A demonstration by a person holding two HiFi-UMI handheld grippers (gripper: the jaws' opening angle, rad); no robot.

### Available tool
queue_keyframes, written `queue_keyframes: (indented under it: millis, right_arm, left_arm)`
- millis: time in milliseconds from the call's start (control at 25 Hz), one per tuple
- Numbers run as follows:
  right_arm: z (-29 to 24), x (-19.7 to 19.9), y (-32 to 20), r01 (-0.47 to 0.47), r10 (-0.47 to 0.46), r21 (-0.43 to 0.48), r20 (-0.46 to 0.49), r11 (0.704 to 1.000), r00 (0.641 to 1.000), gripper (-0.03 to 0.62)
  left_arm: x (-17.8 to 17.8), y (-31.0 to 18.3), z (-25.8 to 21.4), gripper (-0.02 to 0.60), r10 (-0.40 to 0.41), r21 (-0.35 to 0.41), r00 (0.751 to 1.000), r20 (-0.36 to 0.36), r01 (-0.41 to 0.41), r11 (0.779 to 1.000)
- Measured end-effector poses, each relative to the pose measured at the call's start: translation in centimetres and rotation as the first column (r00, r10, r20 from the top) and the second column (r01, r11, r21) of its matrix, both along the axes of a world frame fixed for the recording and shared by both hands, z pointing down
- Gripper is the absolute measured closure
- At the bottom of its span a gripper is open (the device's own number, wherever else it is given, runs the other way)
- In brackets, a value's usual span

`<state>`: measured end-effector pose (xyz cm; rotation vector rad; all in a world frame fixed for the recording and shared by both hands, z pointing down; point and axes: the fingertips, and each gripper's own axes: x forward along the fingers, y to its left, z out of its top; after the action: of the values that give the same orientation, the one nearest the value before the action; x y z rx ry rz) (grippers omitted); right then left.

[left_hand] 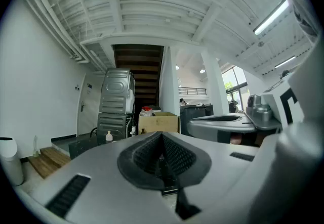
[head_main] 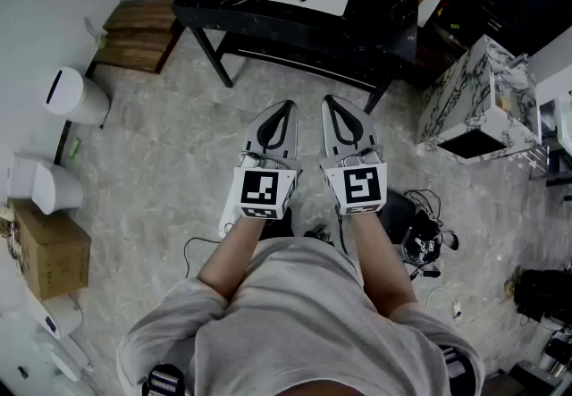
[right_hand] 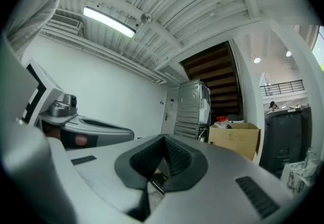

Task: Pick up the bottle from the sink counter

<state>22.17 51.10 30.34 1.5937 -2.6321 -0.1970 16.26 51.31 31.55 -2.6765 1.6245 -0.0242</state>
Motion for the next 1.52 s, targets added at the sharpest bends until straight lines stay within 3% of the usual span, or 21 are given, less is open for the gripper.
queue_keyframes:
  millis: [200,400,640,1000,1160,1360,1520]
  right_arm:
    - [0.5,-2.2,-0.7,0.036,-0.036,-0.012,-0.006,0.999,0.999,0.586]
    - [1.1,-5.8,-1.4,0.159,-0.158,0.005,-0.038,0.987,0.987,0.586]
    - [1.8,-11.3,-3.2,0.323,-0.32,0.032,-0.066,0.946,0.945,0.586]
    - [2.7,-21.1,-6.1,0.481,-0.476,0.032,-0.106,0.876,0.873,0.586]
    - [3.0,-23.9,-7.8,0.472,-0.448,0.042,-0.251,0.88,0.858,0.586]
    - [3.2,-24.0,-12.2,0.392,-0.393,-0.03,-0.127,0.919,0.911,0.586]
    - [2.8,-24.2,-15.8,0.315,-0.313,-0.015,-0.154,0.949,0.937,0.586]
  left_arm:
    - [-1.7,-0.7,0.2,0.571,-0.016,-0.004,1.0,0.005,0.016,1.0]
    - [-4.9,-1.8,0.8,0.571,-0.078,-0.023,0.997,0.012,0.079,0.997]
    - [-10.4,-3.1,1.2,0.571,-0.19,-0.034,0.982,0.016,0.19,0.981]
    - [-20.2,-4.9,2.5,0.571,-0.358,-0.068,0.933,0.018,0.359,0.931]
    - [-23.1,-6.4,3.1,0.571,-0.367,-0.086,0.93,0.007,0.366,0.927]
    - [-24.7,-9.9,3.1,0.571,-0.324,-0.089,0.946,-0.013,0.322,0.943]
    - [-25.3,-13.3,2.9,0.571,-0.251,-0.092,0.968,-0.025,0.248,0.964]
